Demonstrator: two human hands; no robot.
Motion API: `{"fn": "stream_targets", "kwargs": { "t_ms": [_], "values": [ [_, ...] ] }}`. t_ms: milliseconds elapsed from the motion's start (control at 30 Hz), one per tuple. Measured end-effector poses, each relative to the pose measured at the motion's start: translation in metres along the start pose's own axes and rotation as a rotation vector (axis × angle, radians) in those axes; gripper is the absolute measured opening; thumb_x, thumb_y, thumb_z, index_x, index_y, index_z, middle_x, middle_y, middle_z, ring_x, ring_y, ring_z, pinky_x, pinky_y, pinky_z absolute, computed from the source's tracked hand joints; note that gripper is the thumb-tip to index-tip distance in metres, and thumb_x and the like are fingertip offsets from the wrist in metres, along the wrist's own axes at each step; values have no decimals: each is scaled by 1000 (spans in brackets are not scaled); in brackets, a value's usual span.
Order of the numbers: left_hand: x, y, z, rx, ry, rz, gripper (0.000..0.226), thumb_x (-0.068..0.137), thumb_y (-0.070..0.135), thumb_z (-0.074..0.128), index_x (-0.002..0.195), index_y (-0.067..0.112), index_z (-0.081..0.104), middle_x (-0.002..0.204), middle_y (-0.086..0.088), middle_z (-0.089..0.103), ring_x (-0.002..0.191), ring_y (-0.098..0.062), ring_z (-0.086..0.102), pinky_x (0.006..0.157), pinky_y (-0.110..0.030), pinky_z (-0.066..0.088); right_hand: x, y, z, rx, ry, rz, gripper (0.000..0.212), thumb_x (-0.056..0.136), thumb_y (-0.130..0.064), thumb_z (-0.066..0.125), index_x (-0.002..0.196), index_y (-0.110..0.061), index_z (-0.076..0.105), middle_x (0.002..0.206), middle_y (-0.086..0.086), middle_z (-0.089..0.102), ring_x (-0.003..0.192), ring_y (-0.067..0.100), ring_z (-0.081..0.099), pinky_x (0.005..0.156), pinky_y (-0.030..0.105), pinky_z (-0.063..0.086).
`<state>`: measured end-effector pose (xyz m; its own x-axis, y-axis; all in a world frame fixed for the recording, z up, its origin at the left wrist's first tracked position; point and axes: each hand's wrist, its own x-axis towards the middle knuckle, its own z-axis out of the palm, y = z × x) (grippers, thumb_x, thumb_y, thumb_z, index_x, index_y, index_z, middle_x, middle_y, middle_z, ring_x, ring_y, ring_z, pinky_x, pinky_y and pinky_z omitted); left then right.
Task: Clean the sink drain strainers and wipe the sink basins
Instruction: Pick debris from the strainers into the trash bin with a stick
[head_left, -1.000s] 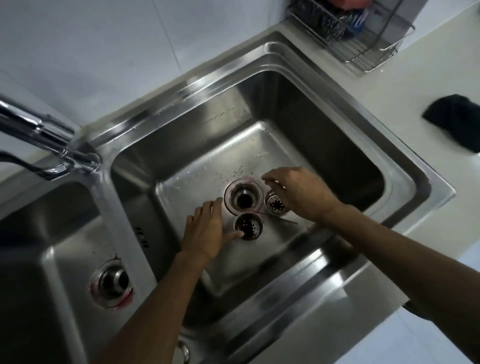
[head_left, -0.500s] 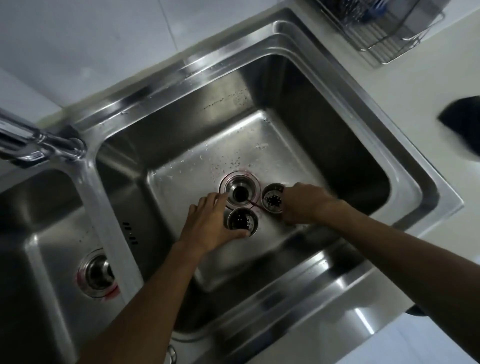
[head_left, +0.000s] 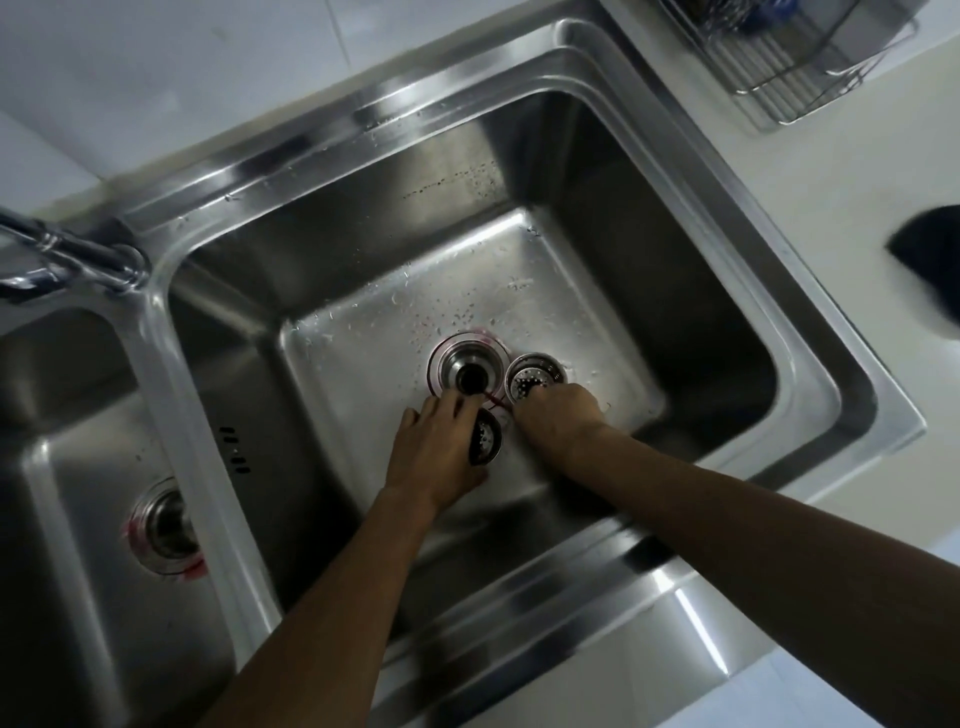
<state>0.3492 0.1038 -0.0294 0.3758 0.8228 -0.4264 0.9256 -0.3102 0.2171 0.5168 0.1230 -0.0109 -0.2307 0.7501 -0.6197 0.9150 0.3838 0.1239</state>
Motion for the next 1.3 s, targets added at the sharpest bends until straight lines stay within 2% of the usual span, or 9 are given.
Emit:
{"fn": "stream_targets", "kwargs": {
  "t_ms": [200, 300, 433, 633, 800, 967, 1067, 1200, 1300],
  "values": [
    [-8, -7, -1, -28, 29, -55, 87, 78, 48, 82, 151, 25, 39, 143, -3, 46, 126, -27, 50, 103, -40, 43, 13, -4, 3, 73, 27, 9, 24, 101, -22, 55, 118, -12, 69, 119, 8, 69, 105, 29, 70, 77, 38, 58],
    [-13, -12, -3, -53, 26, -102, 84, 79, 49, 81, 148, 23, 42, 141, -4, 46, 123, -28, 53, 104, -40, 45, 16, -9, 4, 155, 0, 48, 25, 99, -17, 56, 119, -12, 68, 123, 9, 67, 111, 30, 68, 82, 39, 56],
    [-21, -21, -9, -133, 28, -160, 85, 81, 46, 81, 151, 21, 40, 140, -6, 41, 121, -29, 56, 104, -43, 48, 15, -16, 2, 270, -29, 90, 31, 91, -14, 61, 121, -12, 67, 125, 9, 65, 113, 29, 67, 85, 38, 56],
    [-33, -34, -24, -214, 102, -188, 83, 85, 43, 79, 154, 17, 41, 137, -10, 38, 117, -36, 59, 105, -49, 49, 0, -9, -20, 483, -21, 173, 48, 83, -33, 73, 124, -12, 63, 127, 12, 63, 116, 30, 64, 88, 37, 53],
    [-28, -27, -45, -324, 209, -188, 100, 80, 49, 82, 159, 24, 27, 143, -7, 39, 121, -33, 58, 100, -49, 53, -23, 16, -52, 663, 149, 229, 30, 85, -37, 65, 107, -16, 66, 108, 10, 68, 85, 28, 61, 69, 31, 46],
    [-20, -10, -61, -437, 363, -128, 112, 74, 34, 90, 160, 28, 19, 151, -2, 40, 131, -29, 55, 103, -42, 50, -60, 39, -63, 1033, 377, 197, 30, 87, -13, 65, 114, -21, 54, 92, 11, 72, 75, 26, 69, 69, 43, 60],
    [-18, 6, -66, -473, 381, -83, 114, 74, 31, 92, 161, 26, 19, 156, 0, 40, 138, -25, 50, 109, -43, 48, -78, 43, -61, 1179, 370, 161, 27, 91, -9, 60, 114, -23, 60, 96, 7, 74, 82, 23, 72, 77, 47, 60],
    [-13, 31, -67, -571, 396, -47, 114, 70, 33, 94, 159, 32, 22, 155, 3, 45, 137, -22, 51, 110, -43, 48, -99, 54, -49, 1159, 441, 158, 21, 98, -16, 52, 108, -25, 68, 100, -6, 73, 91, 10, 69, 80, 31, 57],
    [-2, 48, -63, -638, 401, -46, 114, 69, 29, 95, 158, 32, 24, 150, 3, 50, 137, -20, 52, 111, -40, 48, -112, 66, -33, 1085, 545, 111, 16, 98, -19, 60, 112, -23, 67, 101, -12, 73, 93, 3, 68, 87, 25, 55]
  ]
}}
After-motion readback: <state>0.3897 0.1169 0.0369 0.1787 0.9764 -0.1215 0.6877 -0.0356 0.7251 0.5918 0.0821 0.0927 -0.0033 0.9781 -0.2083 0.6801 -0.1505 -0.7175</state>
